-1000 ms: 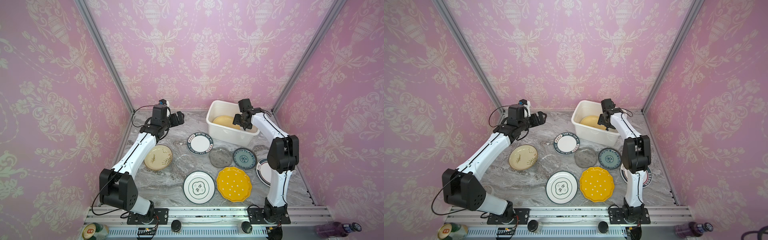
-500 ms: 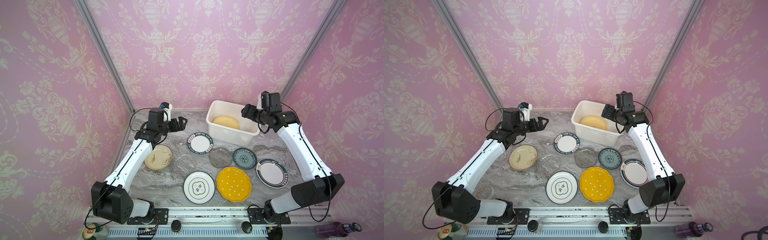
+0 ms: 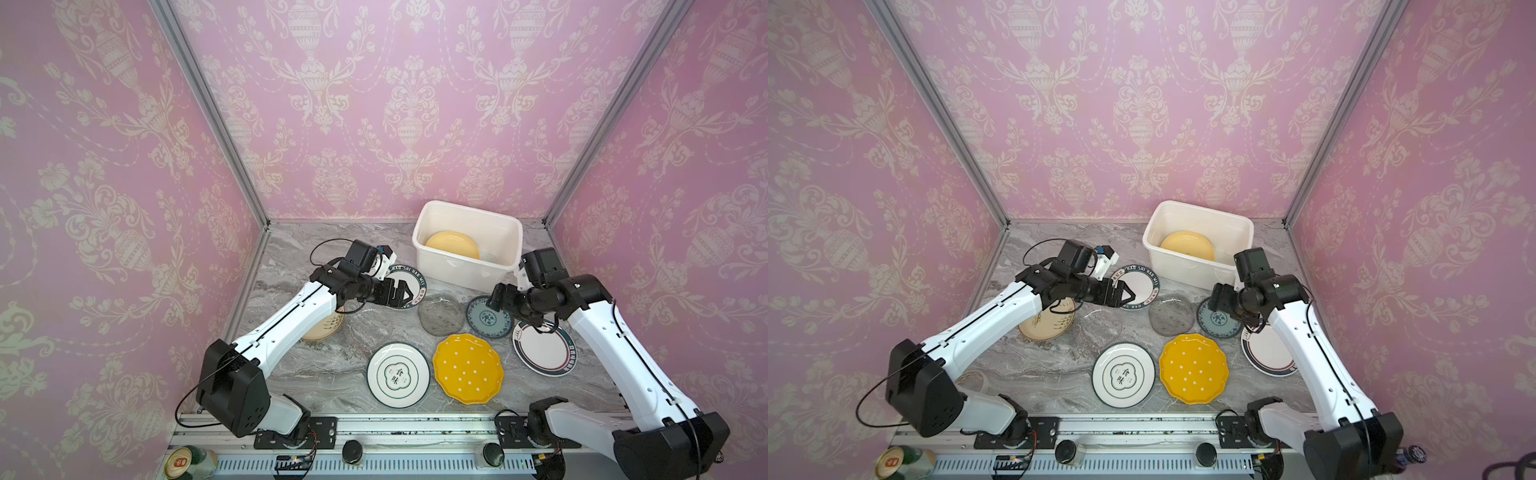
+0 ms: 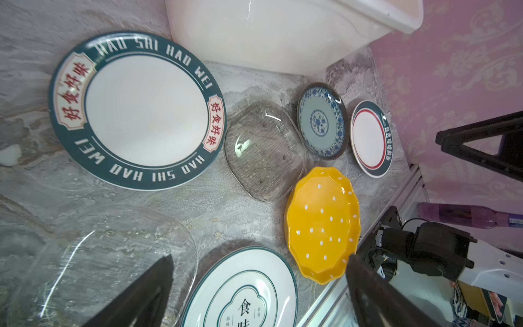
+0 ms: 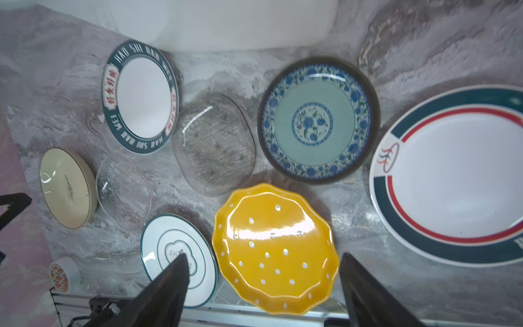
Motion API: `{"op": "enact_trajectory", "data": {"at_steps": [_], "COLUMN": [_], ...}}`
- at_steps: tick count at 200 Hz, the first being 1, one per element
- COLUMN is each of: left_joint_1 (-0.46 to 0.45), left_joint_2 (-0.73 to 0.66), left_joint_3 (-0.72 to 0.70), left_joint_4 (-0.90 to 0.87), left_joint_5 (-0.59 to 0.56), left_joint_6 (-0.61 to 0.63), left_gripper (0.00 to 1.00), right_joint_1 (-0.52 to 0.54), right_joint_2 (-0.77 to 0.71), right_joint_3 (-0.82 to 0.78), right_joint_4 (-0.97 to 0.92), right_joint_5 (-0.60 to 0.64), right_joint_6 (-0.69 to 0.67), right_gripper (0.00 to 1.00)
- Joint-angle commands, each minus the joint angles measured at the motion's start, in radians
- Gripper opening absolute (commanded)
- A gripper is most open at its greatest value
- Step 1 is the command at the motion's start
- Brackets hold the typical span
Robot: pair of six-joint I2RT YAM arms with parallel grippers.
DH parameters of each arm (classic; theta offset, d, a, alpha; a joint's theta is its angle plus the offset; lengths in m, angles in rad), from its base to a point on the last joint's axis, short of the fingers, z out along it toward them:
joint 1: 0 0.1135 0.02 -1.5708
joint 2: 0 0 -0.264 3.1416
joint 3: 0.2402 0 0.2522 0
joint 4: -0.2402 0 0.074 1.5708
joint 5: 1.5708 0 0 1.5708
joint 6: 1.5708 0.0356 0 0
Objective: Place the plates into the plastic bin on the countertop
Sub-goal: Pick up the plate from the bottom-center of the table.
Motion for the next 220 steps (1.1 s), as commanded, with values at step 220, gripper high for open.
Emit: {"op": "enact_trajectory", "data": {"at_steps": [220], "left_joint_1": [-0.309], "left_joint_2": [0.406], "left_joint_3": [0.106], "left_joint_4": [0.079], "left_joint_5": [0.034], "left_joint_6": [-0.127], "left_gripper": [0.89], "right_joint_1": [0.012], "right_joint_2": [-0.232], "right_joint_3": [-0.534], "right_joint_4": [0.05], "right_joint_5": [-0.062], "right_joint_6": [0.219], "right_gripper": [0.84]}}
